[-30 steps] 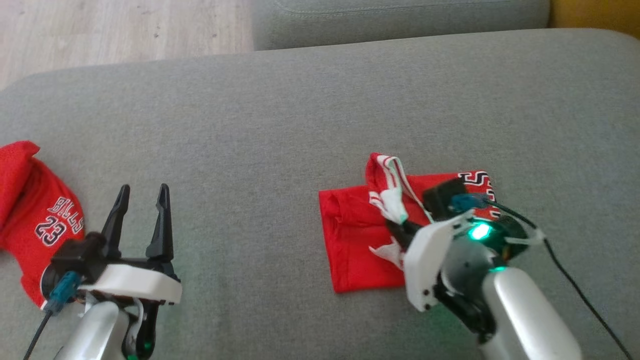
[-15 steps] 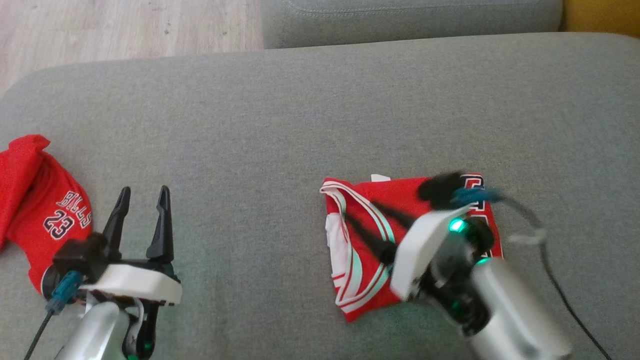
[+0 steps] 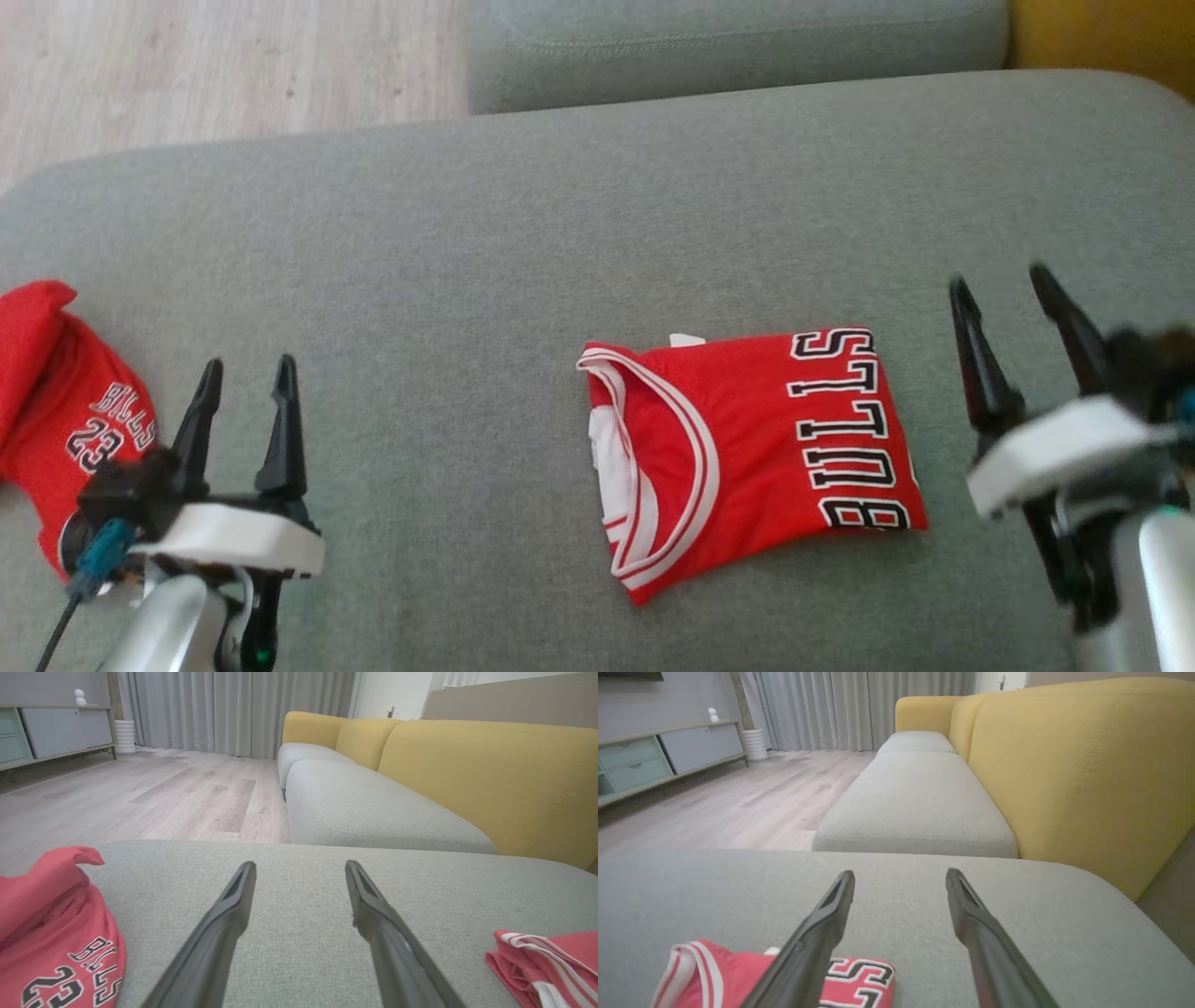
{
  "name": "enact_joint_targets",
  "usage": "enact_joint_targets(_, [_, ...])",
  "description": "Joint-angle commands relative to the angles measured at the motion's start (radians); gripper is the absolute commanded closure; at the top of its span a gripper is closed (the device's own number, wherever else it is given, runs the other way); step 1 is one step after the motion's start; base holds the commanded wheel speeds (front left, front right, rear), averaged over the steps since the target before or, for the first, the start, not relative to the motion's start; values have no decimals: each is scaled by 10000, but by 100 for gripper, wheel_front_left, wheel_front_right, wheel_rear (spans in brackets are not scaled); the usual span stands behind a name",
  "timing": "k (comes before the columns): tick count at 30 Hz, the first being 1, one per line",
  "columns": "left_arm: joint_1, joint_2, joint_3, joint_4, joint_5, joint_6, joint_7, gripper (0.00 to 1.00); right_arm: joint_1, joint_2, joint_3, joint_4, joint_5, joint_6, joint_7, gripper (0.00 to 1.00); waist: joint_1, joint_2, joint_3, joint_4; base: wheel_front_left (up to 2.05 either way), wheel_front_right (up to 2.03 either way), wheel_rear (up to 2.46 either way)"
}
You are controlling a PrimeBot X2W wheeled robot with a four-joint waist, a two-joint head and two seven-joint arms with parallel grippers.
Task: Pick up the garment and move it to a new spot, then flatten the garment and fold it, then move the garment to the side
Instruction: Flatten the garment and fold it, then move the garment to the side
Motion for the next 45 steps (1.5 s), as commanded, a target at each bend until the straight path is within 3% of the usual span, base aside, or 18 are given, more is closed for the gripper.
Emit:
enact_joint_targets(1, [-176, 268, 518, -328, 104, -3, -115, 0, -45, -229, 222, -244, -120, 73, -478, 0, 0, 0, -100, -93, 0, 0, 0])
enact_joint_targets(4, [108, 213, 769, -540, 336, 54, -120, 0, 398, -311, 38, 223, -272, 73, -1475, 0, 0, 0, -273, -234, 0, 0, 0])
enact_joint_targets(9, [726, -27, 1264, -926, 669, 162, -122, 0, 663, -203, 80, 1139, -188, 73, -2154, 0, 0, 0, -570, -457, 0, 0, 0])
enact_joint_targets(29, [1408, -586, 1860, -1165, 1273, -81, -123, 0, 80, -242, 544, 1978, 15, 73, -2275, 0, 0, 0, -583, -544, 0, 0, 0])
enact_joint_targets(33, [1276, -594, 1888, -1171, 1323, -81, -123, 0, -269, -117, 1007, 2197, 588, 73, -1504, 0, 0, 0, -446, -559, 0, 0, 0])
enact_joint_targets(40, [902, -621, 1769, -1126, 1374, -122, -114, 0, -1306, 150, 1498, 3605, 1271, 73, 1964, 0, 0, 0, -136, -473, 0, 0, 0])
enact_joint_targets(45, [645, -658, 1649, -1081, 1404, -173, -101, 0, -1828, 338, 1423, 4477, 1025, 73, 2735, 0, 0, 0, 65, -306, 0, 0, 0])
